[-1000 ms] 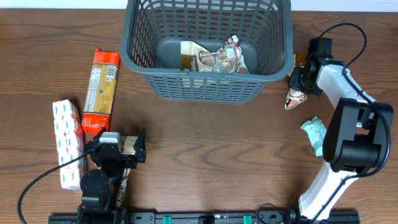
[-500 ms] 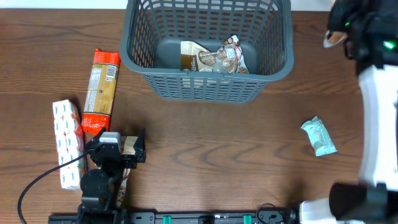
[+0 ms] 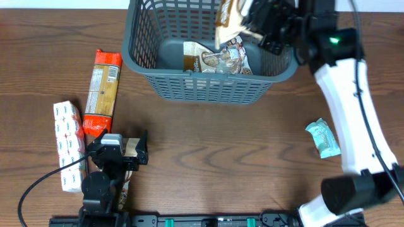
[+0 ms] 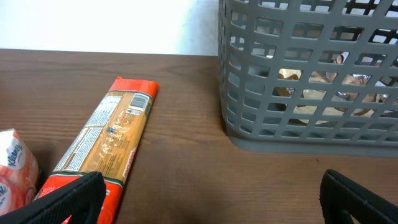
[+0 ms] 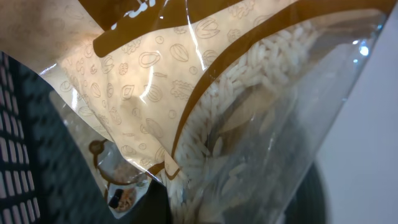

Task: Pack container
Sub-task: 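Lift the pouch over the basket and release it inside, then move the right gripper down and grasp the mint-green packet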

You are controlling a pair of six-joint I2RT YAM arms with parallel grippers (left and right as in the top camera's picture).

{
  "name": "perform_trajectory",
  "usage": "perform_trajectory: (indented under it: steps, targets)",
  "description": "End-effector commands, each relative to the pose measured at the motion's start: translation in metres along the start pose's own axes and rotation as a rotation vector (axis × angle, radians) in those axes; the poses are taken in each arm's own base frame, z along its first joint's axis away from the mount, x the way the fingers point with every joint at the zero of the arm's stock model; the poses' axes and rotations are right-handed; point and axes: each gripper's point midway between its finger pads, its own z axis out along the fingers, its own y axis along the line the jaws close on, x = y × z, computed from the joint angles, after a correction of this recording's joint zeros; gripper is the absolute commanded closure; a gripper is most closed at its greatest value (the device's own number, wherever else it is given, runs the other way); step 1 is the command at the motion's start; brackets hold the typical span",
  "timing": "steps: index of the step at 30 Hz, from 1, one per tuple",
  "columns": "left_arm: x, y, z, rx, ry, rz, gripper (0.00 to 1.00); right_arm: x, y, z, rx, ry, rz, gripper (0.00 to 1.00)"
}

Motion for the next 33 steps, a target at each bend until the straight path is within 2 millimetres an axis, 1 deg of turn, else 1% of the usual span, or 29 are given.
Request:
perform_trajectory:
  steps: [1, 5, 8, 11, 12, 13, 14, 15, 18, 19, 20, 21, 23, 24, 25, 26, 27, 28, 29, 30, 31, 32, 33]
  targets:
    - [0.015, 0.002, 0.003, -0.007, 0.037, 0.002, 0.02, 0.006, 0.019, 0.034, -0.091, -0.004, -0.063, 0.99]
    - [0.015, 0.002, 0.003, -0.007, 0.037, 0.002, 0.01, 0.036, 0.049, 0.08, -0.218, 0.062, -0.022, 0.99]
    - [0.015, 0.002, 0.003, -0.007, 0.037, 0.002, 0.01, 0.055, 0.073, 0.104, -0.303, 0.112, 0.006, 0.99]
    - [0.015, 0.002, 0.003, -0.007, 0.037, 0.002, 0.02, 0.07, 0.092, 0.121, -0.363, 0.159, 0.03, 0.98]
    - [0.015, 0.002, 0.003, -0.007, 0.037, 0.002, 0.02, 0.071, 0.093, 0.123, -0.368, 0.165, 0.041, 0.83]
    - [0.015, 0.002, 0.003, -0.007, 0.037, 0.002, 0.01, 0.071, 0.094, 0.124, -0.367, 0.17, 0.058, 0.59]
    - [0.015, 0.002, 0.003, -0.007, 0.037, 0.002, 0.02, 0.071, 0.094, 0.124, -0.365, 0.171, 0.069, 0.48]
    - [0.015, 0.002, 0.003, -0.007, 0.037, 0.002, 0.02, 0.068, 0.092, 0.122, -0.357, 0.166, 0.077, 0.45]
    - [0.015, 0.002, 0.003, -0.007, 0.037, 0.002, 0.02, 0.052, 0.077, 0.11, -0.312, 0.139, 0.081, 0.44]
    - [0.015, 0.002, 0.003, -0.007, 0.037, 0.002, 0.01, 0.04, 0.065, 0.1, -0.278, 0.121, 0.088, 0.44]
    - [0.015, 0.002, 0.003, -0.007, 0.037, 0.002, 0.01, 0.026, 0.052, 0.086, -0.237, 0.099, 0.1, 0.44]
    - [0.015, 0.002, 0.003, -0.008, 0.038, 0.002, 0.01, 0.017, 0.042, 0.075, -0.208, 0.088, 0.116, 0.42]
    - [0.015, 0.002, 0.003, -0.007, 0.037, 0.002, 0.01, -0.011, 0.011, 0.037, -0.107, 0.047, 0.173, 0.37]
    - [0.015, 0.002, 0.003, -0.007, 0.037, 0.002, 0.02, -0.02, -0.002, 0.017, -0.056, 0.032, 0.199, 0.36]
    - [0.015, 0.002, 0.003, -0.007, 0.037, 0.002, 0.01, -0.028, -0.02, -0.005, 0.02, 0.026, 0.236, 0.36]
    - [0.015, 0.002, 0.003, -0.008, 0.038, 0.002, 0.02, -0.03, -0.037, -0.025, 0.097, 0.028, 0.283, 0.36]
    - [0.015, 0.002, 0.003, -0.007, 0.037, 0.002, 0.02, -0.027, -0.059, -0.051, 0.204, 0.039, 0.355, 0.34]
    - [0.015, 0.002, 0.003, -0.007, 0.037, 0.002, 0.01, -0.022, -0.074, -0.071, 0.287, 0.05, 0.426, 0.31]
    - [0.015, 0.002, 0.003, -0.007, 0.037, 0.002, 0.02, -0.012, -0.087, -0.093, 0.37, 0.065, 0.523, 0.24]
    - [0.015, 0.002, 0.003, -0.008, 0.038, 0.002, 0.01, 0.0, -0.093, -0.111, 0.426, 0.084, 0.608, 0.21]
    - [0.015, 0.002, 0.003, -0.008, 0.037, 0.002, 0.01, 0.017, -0.096, -0.13, 0.475, 0.115, 0.707, 0.21]
    - [0.015, 0.002, 0.003, -0.008, 0.037, 0.002, 0.02, 0.039, -0.092, -0.148, 0.506, 0.16, 0.821, 0.23]
    - [0.015, 0.002, 0.003, -0.008, 0.037, 0.002, 0.01, 0.054, -0.087, -0.159, 0.517, 0.196, 0.896, 0.27]
